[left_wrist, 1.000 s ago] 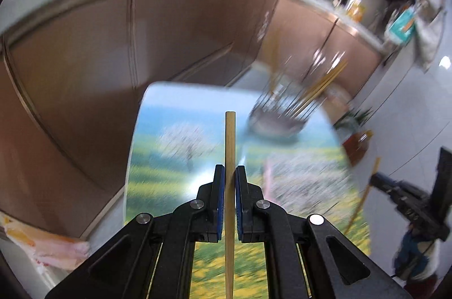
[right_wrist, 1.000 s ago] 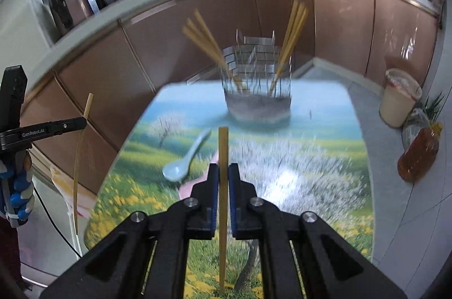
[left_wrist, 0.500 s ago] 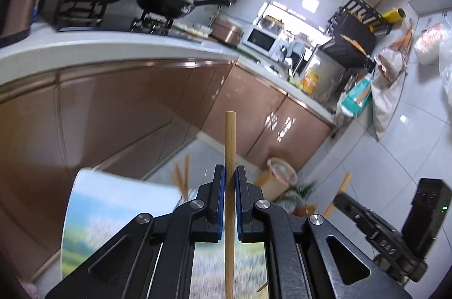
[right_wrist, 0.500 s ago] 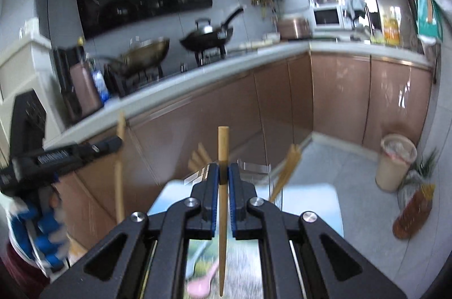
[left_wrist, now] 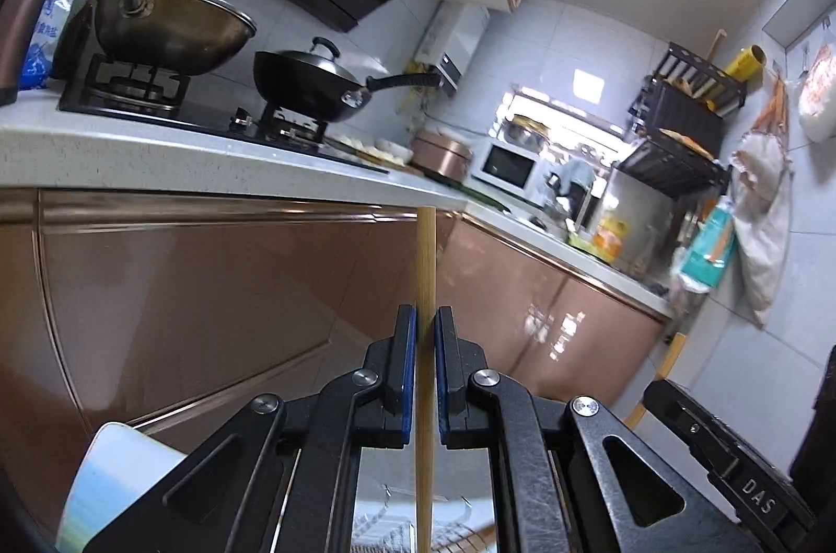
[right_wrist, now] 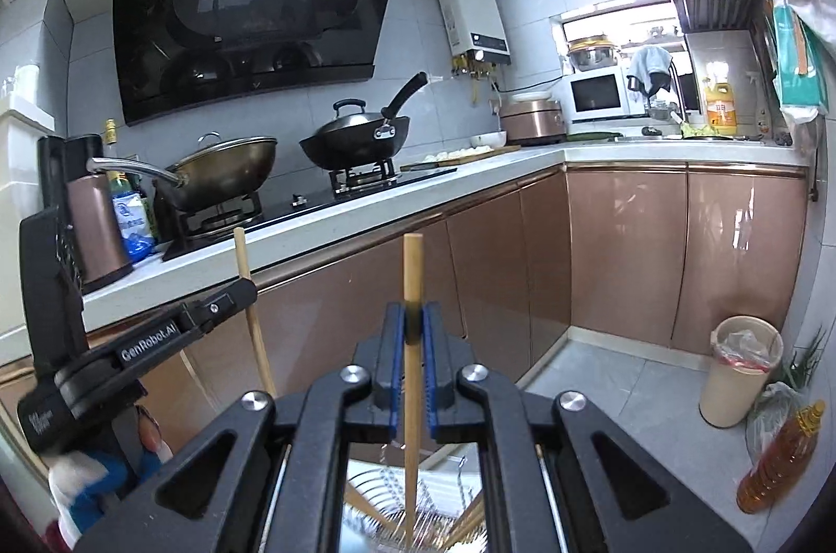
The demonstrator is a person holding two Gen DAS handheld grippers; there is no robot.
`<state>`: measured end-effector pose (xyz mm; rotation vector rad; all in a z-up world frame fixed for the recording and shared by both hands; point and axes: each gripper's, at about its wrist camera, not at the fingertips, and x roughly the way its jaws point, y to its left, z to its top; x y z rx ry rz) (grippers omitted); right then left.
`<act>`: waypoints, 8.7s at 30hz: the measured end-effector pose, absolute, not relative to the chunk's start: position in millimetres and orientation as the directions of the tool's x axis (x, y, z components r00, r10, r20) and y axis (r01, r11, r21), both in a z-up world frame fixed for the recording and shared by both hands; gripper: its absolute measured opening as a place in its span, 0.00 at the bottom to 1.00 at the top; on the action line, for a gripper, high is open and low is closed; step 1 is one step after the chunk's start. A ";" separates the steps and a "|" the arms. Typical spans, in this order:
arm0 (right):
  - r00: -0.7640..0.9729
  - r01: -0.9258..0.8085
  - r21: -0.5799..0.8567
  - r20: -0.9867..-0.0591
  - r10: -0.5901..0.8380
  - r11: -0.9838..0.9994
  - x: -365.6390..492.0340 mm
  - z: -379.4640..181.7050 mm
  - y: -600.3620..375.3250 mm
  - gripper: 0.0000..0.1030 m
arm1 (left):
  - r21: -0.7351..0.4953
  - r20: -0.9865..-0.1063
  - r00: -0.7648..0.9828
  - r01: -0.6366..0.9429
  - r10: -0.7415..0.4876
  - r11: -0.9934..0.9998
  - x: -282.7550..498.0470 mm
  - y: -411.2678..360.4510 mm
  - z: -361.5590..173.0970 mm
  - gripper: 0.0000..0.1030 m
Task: Organize utensils
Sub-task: 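Lift the left tool's chopstick over the wire holder while the right tool carries its own, then open the left tool over the wire holder while the right tool releases its chopstick there, then move both open tools down toward the blue and pink spoons, then close the left tool on the blue spoon while the right tool grasps the pink spoon, then lift the blue spoon over the wire holder while the right tool carries the pink spoon, then open the left tool into the holder while the right tool releases the pink spoon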
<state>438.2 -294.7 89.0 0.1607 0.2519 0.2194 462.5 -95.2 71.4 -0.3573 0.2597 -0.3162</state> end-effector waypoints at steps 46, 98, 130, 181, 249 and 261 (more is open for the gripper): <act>0.948 -0.118 0.173 -0.273 0.163 0.978 384.2 17.8 -314.4 0.32 | -0.122 -0.115 0.983 0.129 -0.143 0.984 379.5 -85.7 47.2 0.63; 0.525 -0.098 0.330 -0.784 0.330 0.939 300.0 -106.8 -235.3 0.33 | -0.069 -0.849 0.492 0.256 -0.192 0.964 335.0 -6.1 -101.3 0.73; 0.320 -0.189 0.246 -0.900 0.296 0.951 408.2 -196.4 -154.1 0.31 | -0.109 -0.924 0.304 0.376 -0.234 0.920 428.7 -37.5 -188.9 0.22; 0.593 -0.242 0.232 -0.733 0.333 0.942 234.8 -102.0 -214.6 0.07 | -0.204 -0.772 0.536 0.301 -0.342 0.932 259.3 -16.8 -109.1 0.11; 0.711 -0.167 0.118 -0.673 0.203 0.979 449.6 -27.9 -271.8 0.10 | -0.170 -0.606 0.716 0.309 -0.346 0.936 457.9 -137.8 -12.8 0.42; 0.748 -0.134 0.107 -0.641 0.171 0.985 414.3 8.3 -273.4 0.20 | -0.150 -0.559 0.761 0.298 -0.330 0.943 412.4 -115.6 26.0 0.48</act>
